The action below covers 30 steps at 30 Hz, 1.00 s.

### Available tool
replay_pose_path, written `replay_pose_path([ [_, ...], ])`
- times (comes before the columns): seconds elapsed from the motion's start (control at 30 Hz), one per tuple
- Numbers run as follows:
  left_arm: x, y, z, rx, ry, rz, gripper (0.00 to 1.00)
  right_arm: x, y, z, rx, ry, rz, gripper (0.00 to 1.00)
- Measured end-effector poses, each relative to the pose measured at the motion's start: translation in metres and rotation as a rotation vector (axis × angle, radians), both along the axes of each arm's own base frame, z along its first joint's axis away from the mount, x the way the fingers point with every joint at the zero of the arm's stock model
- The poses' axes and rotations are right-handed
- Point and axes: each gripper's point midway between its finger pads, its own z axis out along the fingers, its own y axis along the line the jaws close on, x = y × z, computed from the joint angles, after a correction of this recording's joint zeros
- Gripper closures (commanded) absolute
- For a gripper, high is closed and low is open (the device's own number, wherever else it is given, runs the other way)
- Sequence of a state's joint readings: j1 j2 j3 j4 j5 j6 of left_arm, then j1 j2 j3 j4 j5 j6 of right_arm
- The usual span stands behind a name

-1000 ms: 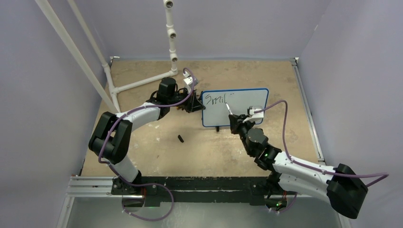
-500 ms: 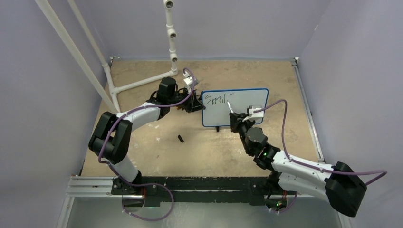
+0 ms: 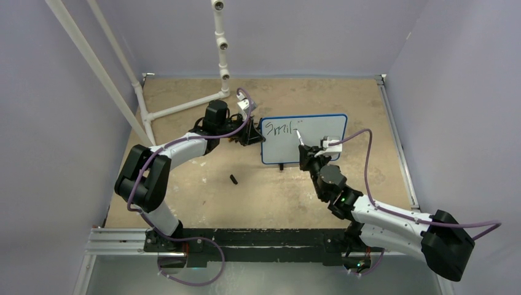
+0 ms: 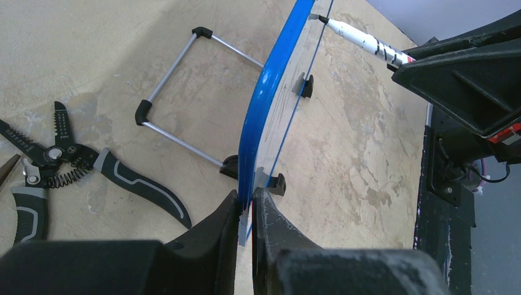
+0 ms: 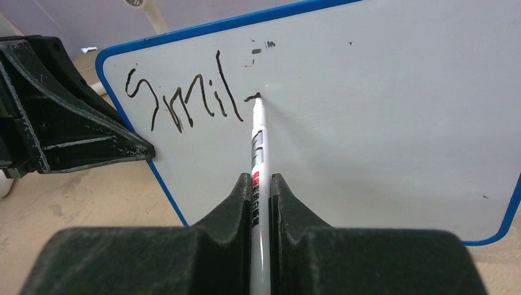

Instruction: Write a sentence on the whiteboard

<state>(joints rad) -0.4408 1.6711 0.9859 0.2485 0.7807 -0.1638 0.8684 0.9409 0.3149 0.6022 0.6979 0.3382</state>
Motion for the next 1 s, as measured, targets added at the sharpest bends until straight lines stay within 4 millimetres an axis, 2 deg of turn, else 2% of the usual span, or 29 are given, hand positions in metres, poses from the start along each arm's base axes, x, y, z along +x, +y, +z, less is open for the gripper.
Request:
replay_pose_path([
  [0.4, 0.000, 0.000, 0.000, 0.000, 0.000, -0.001, 1.00, 0.004, 0.002, 0.015, -0.018, -0.041, 0.002, 1.00],
  [1.0, 0.000, 0.000, 0.000, 0.000, 0.000, -0.001, 1.00, 0.003, 0.010, 0.009, 0.028, -0.011, 0.027, 1.00],
])
